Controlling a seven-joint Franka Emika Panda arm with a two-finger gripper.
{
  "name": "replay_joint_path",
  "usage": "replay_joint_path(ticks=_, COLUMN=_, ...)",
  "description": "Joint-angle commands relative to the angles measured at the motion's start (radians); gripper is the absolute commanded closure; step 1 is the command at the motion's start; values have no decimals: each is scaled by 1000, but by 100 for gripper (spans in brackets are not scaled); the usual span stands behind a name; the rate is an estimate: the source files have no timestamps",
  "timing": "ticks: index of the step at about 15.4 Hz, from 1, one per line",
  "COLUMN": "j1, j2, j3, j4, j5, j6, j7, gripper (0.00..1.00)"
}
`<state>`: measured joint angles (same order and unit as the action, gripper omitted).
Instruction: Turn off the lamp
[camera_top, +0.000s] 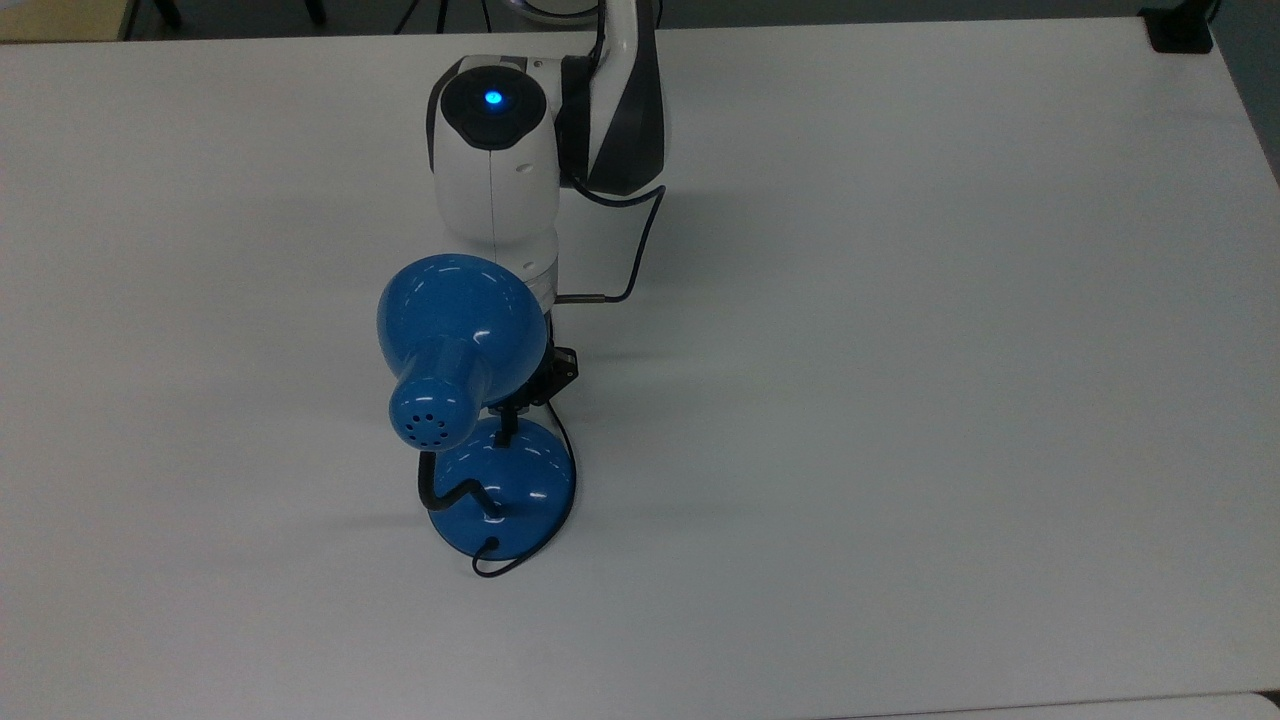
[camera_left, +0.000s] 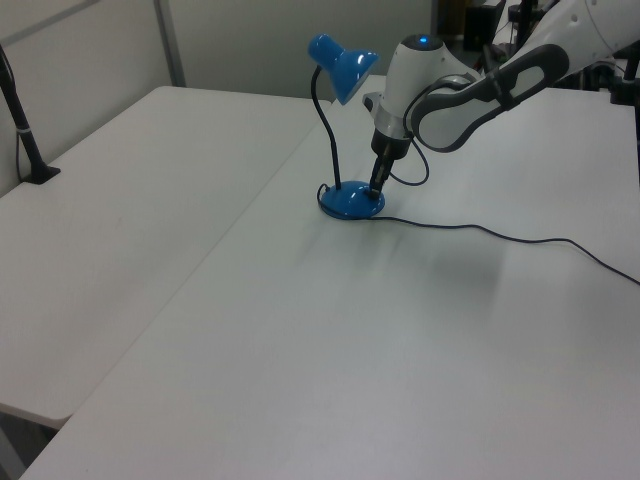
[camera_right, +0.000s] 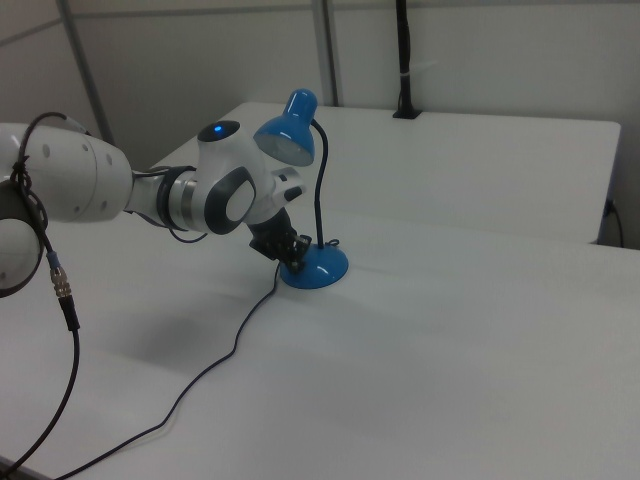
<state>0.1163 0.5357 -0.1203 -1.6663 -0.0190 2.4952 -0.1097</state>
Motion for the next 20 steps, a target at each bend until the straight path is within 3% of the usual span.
replay_joint_path(ticks=1, j1=28, j2=-101, j3=-15, j4=-92, j5=-7, j6=-39, j7=70, gripper=100)
replay_joint_path(ticks=6, j1=45, j2=-256, j3=-53, j4=-92, j5=-7, j6=-355, j7=73, gripper=99)
replay_joint_path(ticks=8, j1=65, j2=-321, j3=-81, j4=-90, j5=-4, j6=-479, j7=73, gripper=91)
replay_joint_path(ticks=10, j1=59, j2=-425, j3=-81, j4=-92, j5=5, j6=-634, j7=73, gripper=63)
replay_joint_path(ticks=11, j1=54, j2=-462, j3=-81, j4=-89, j5=8, j6=-694, j7=87, gripper=20)
replay_joint_path(ticks=12, j1=54, j2=-489, j3=-81, j4=-84, j5=8, j6=-752, j7=94, gripper=0)
replay_joint_path(ticks=16, j1=49, j2=-531, j3=-76, j4=-14, j5=8, j6=-890, j7=126, gripper=0)
replay_joint_path(ticks=20, j1=45, j2=-540, j3=-94, j4=25, j5=5, j6=-908, j7=188, gripper=0)
